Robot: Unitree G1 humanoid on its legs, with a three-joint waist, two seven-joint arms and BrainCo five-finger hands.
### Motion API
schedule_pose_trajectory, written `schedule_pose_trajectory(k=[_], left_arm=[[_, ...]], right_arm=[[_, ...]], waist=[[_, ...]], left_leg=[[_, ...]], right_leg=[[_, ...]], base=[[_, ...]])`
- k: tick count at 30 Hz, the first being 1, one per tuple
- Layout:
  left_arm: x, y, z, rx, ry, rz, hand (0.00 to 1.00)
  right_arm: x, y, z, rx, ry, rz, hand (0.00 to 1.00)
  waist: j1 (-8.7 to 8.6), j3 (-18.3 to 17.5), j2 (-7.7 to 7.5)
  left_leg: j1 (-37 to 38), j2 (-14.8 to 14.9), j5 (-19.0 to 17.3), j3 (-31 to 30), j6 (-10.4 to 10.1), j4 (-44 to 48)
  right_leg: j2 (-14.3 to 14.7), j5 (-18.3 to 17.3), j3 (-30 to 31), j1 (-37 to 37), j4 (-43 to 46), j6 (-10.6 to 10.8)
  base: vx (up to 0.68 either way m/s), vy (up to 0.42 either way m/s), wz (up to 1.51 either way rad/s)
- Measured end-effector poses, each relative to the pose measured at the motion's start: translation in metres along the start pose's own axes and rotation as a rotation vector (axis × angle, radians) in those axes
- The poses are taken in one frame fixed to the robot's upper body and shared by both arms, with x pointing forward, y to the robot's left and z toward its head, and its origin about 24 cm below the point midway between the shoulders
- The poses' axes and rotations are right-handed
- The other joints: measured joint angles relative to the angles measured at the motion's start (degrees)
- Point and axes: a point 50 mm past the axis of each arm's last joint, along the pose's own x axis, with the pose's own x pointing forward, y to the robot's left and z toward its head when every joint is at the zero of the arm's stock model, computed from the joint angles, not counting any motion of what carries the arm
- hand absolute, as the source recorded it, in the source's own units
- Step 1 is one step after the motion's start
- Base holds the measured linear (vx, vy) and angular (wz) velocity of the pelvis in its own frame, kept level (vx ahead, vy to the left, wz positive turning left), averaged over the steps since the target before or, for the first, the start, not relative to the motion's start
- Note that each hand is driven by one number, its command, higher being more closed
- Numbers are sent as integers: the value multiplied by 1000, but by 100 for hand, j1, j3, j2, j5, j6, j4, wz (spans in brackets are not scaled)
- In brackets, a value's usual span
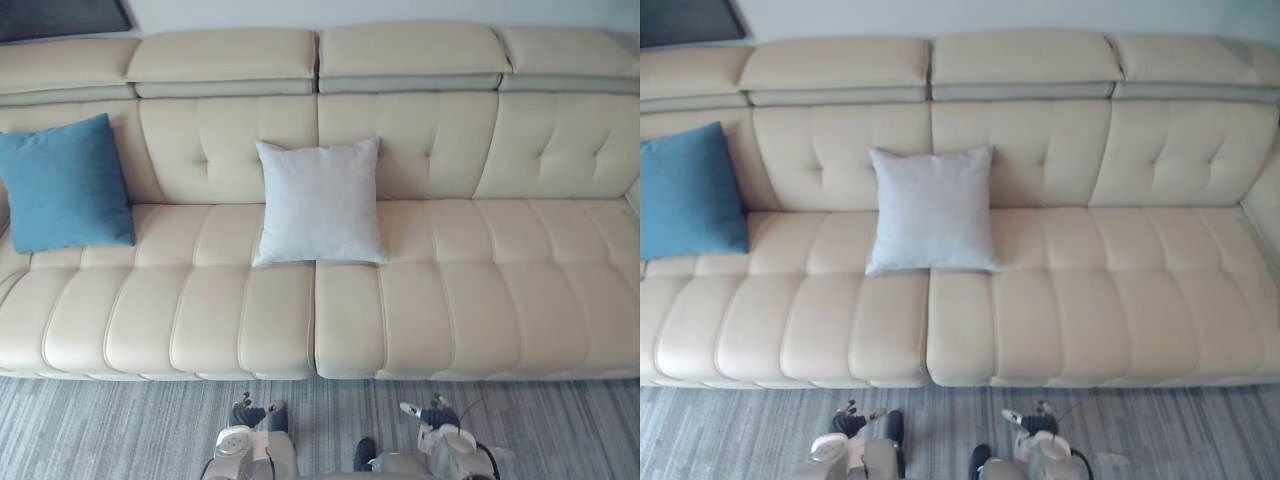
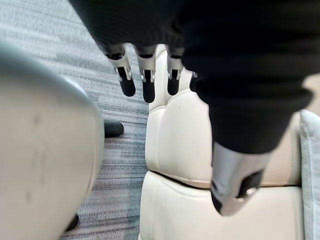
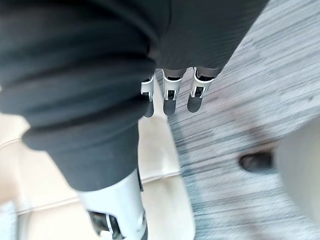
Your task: Pick up cushions and gather them together orderly.
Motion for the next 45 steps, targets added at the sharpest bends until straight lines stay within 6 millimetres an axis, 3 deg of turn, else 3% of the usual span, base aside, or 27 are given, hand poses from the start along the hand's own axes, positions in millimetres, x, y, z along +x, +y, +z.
schedule_pose_trajectory(k=[3, 4, 6, 7, 10, 12, 18, 19, 30, 35, 39, 41, 42, 43, 45], left_arm=[[1, 1, 2, -17, -4, 6, 0], [1, 0, 1, -18, -2, 5, 0], [-1, -1, -6, -17, 27, 3, 0], [-2, 0, -11, -17, 44, 3, 0], [-1, 14, -18, 13, 75, 32, 0], [-3, 19, -28, 24, 106, 44, 0], [-6, 24, -41, 45, 156, 51, 0], [-6, 34, -47, 71, 189, 53, 0], [-6, 34, -48, 52, 196, 54, 0], [-6, 35, -48, 45, 203, 57, 0], [-5, 38, -46, 30, 206, 51, 0], [-5, 39, -46, -1, 204, 61, 0], [-5, 38, -45, -4, 196, 61, 0], [-5, 41, -43, 1, 189, 66, 0], [-4, 41, -41, 1, 185, 66, 0]], right_arm=[[-1, -10, -6, 31, 20, -35, 0], [-1, -12, -8, 36, 25, -40, 0], [-2, -22, -15, 55, 52, -71, 0], [-3, -21, -20, 71, 79, -69, 0], [-7, -18, -38, 117, 158, -71, 0], [-10, -23, -49, 120, 191, -84, 0], [-11, -31, -52, 124, 202, -101, 0], [-9, -41, -51, 129, 214, -122, 0], [-9, -39, -52, 125, 222, -108, 0], [-7, -31, -46, 95, 212, -63, 0], [-6, -25, -42, 97, 200, -38, 0], [-5, -21, -39, 93, 197, -24, 0], [-3, -19, -34, 94, 186, -19, 0], [-3, -21, -36, 91, 190, -23, 0], [-3, -23, -34, 89, 181, -29, 0]], waist=[[-18, 27, -96], [-17, 18, -97], [-22, -100, 57], [-47, -225, 45], [-75, -334, -173], [-118, -380, -93], [-147, -574, -60], [-341, -670, -164], [-354, -653, -142], [-379, -628, -109], [-441, -433, -98], [-414, -391, -34], [-417, -340, 36], [-418, -322, 6], [-465, -280, 34]], left_leg=[[80, -96, -870, -62, 34, 1291], [132, -106, -949, -60, 14, 1379], [559, -212, -1216, -89, -35, 899], [779, -359, -1259, -40, 70, 165], [1005, -738, -958, -29, 276, -365], [1190, -855, -927, -36, 331, -541], [1321, -949, -850, -71, 325, -834], [1601, -977, -777, -393, 364, -968], [1590, -973, -778, -357, 363, -1000], [1607, -872, -862, 286, 302, -1065], [1828, -678, -1149, 1310, 177, -898], [1792, -507, -1257, 1943, 130, -739], [1837, -371, -1253, 2330, 120, -660], [1872, -321, -1250, 2596, 108, -528], [1892, -258, -1246, 2740, 104, -312]], right_leg=[[-278, 221, 10, -85, -88, 144], [-303, 260, 20, -74, -136, 174], [-332, 487, 131, -53, -462, 387], [-350, 747, 155, -15, -789, 536], [-589, 1202, 169, 266, -1375, 693], [-678, 1229, 190, 452, -1431, 736], [-708, 1212, 241, 462, -1517, 780], [-625, 1210, 248, 646, -1591, 766], [-628, 1210, 247, 613, -1604, 767], [-531, 1323, 686, 293, -1606, 751], [-188, 1559, 1565, 41, -1680, 677], [-99, 1492, 767, -195, -1647, 310], [-249, 1279, -442, -319, -1332, 116], [-429, 1454, -1290, -397, -1075, 78], [-358, 1441, -1397, -384, -1049, 59]], base=[[-178, 133, 10], [-152, 215, 7], [-98, 221, -9], [-33, 187, -6], [-40, 196, 11], [-68, 134, 1], [-11, 30, -3], [0, 0, 0], [0, 0, -1], [-4, -5, -58], [7, -27, -125], [-33, -74, -156], [76, -86, -161], [120, -86, -152], [130, -104, -96]])
